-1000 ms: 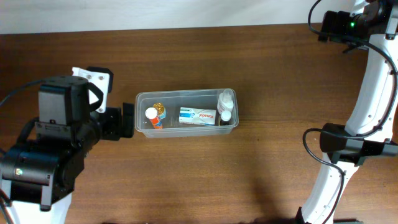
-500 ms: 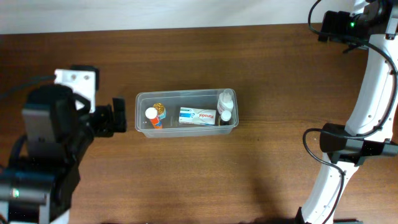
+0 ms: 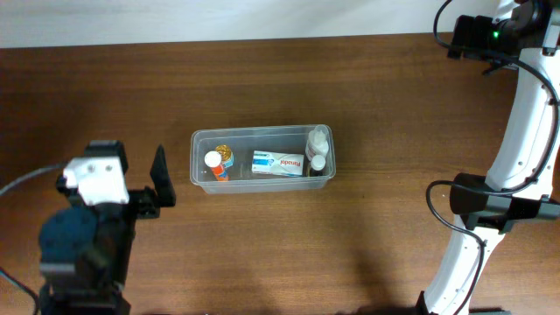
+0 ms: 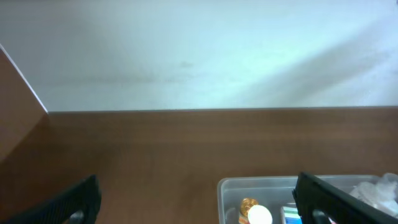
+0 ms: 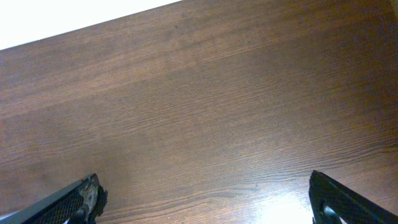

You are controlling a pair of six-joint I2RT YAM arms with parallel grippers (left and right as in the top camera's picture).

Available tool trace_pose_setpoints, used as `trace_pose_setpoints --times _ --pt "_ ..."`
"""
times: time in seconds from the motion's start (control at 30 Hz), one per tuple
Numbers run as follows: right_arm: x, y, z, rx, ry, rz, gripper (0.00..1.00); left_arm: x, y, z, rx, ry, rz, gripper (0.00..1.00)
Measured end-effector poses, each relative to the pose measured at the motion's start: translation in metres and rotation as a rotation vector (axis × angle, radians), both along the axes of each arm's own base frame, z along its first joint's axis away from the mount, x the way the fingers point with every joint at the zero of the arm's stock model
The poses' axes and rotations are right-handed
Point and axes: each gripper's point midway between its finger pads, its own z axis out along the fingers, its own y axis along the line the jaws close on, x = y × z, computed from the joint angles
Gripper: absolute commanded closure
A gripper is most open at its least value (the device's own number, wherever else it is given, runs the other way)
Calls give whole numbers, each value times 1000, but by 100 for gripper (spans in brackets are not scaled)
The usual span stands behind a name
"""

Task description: Pack container

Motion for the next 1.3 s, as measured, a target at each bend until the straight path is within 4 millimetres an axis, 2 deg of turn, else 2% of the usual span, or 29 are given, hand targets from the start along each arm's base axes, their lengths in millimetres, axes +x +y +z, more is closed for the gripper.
trace_pose_setpoints --times 0.2,0.5,0.73,1.1,1.3 --pt "0 0 0 -1 0 0 2 -8 2 -21 -3 -109 -21 1" --pt "0 0 0 0 0 0 2 -15 -12 -71 -7 -259 -105 0" --pt "0 0 0 0 0 0 2 -19 -19 -114 -11 -263 -145 1" --pt "0 0 0 0 0 0 2 -24 -25 -144 -13 -285 -173 1" --pt "0 0 0 0 0 0 2 -23 -24 -153 -13 -269 -170 1"
